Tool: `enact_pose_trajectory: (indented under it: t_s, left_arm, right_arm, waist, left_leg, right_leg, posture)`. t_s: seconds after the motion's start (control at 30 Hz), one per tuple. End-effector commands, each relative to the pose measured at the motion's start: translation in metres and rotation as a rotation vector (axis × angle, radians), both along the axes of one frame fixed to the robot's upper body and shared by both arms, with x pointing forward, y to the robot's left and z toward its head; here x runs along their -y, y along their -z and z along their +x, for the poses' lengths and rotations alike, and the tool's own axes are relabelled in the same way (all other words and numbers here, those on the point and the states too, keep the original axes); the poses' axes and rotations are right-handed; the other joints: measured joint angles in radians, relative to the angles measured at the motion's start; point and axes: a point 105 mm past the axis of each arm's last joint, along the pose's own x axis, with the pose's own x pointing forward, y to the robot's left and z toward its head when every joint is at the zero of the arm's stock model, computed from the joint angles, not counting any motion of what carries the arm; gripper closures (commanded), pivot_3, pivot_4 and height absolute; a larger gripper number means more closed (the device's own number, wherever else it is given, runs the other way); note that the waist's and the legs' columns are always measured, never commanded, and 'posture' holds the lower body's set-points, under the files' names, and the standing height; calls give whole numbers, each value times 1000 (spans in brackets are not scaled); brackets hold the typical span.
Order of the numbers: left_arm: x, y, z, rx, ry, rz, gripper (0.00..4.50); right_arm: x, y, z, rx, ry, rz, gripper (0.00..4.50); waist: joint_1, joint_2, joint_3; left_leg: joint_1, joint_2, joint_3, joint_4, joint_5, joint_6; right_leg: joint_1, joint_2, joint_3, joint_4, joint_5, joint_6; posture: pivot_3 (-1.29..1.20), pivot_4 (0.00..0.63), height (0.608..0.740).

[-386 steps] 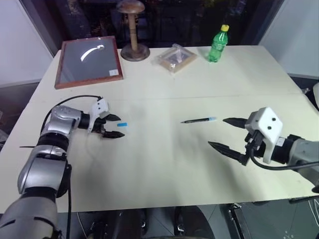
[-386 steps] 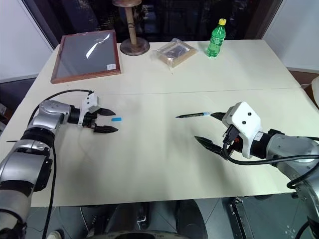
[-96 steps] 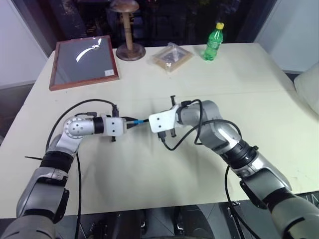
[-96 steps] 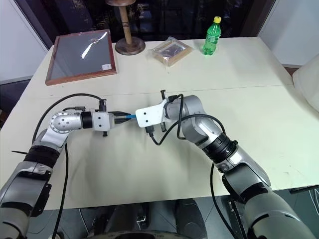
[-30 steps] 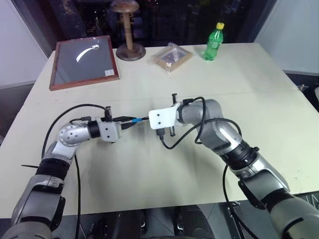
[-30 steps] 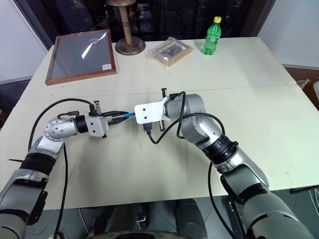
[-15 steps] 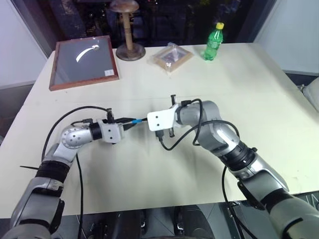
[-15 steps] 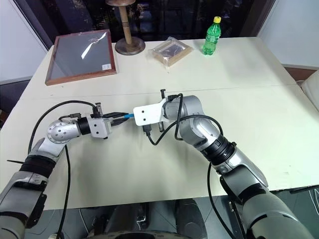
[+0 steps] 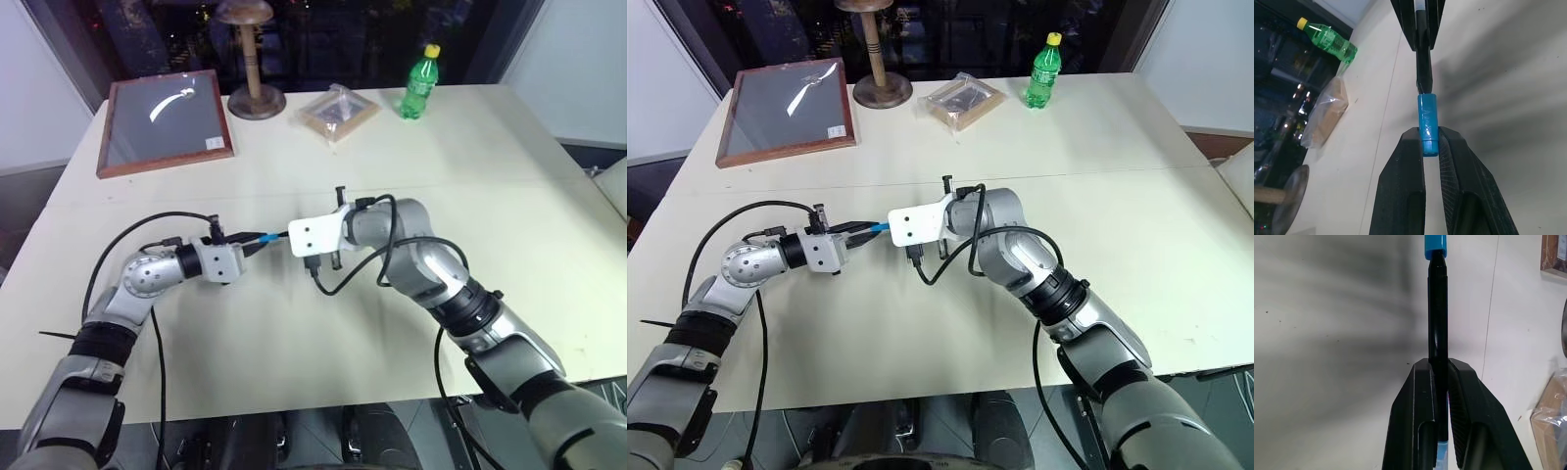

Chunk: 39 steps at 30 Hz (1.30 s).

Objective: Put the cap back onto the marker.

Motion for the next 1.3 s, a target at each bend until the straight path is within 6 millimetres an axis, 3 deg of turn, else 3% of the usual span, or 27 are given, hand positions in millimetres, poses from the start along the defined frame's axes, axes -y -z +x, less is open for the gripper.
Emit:
enact_pose_trajectory:
  t_s: [0.03,0.43,0.77,1.3]
  left_arm:
    - [2,-7,3,27,-11,-10,4500]
    - [10,-17,5,46,-16,-44,4500]
    - [18,-10,-2,23,41,12,4500]
    - [29,-17,6,42,35,-10,4500]
  right_arm:
    - [-12,-16,-6,53,-47,28,4465]
    - [-18,-13,-9,42,-57,36,4465]
    - [-24,-11,-13,36,-89,26,4465]
    - [-35,-11,-18,30,-117,36,4465]
  waist:
    - [0,0,0]
    - [0,0,0]
    - [0,0,0]
    - [0,0,0]
  left_leg:
    - [0,0,0,0,0,0]
    - [0,0,0,0,0,0]
    - [0,0,0,0,0,0]
    - [0,0,0,0,0,0]
  right_leg:
    - [0,0,0,0,0,0]
    - [0,0,0,0,0,0]
    - [0,0,0,0,0,0]
    - [0,0,0,0,0,0]
  posture:
    - [0,150,740]
    - [0,150,740]
    - [0,150,740]
    - [0,150,740]
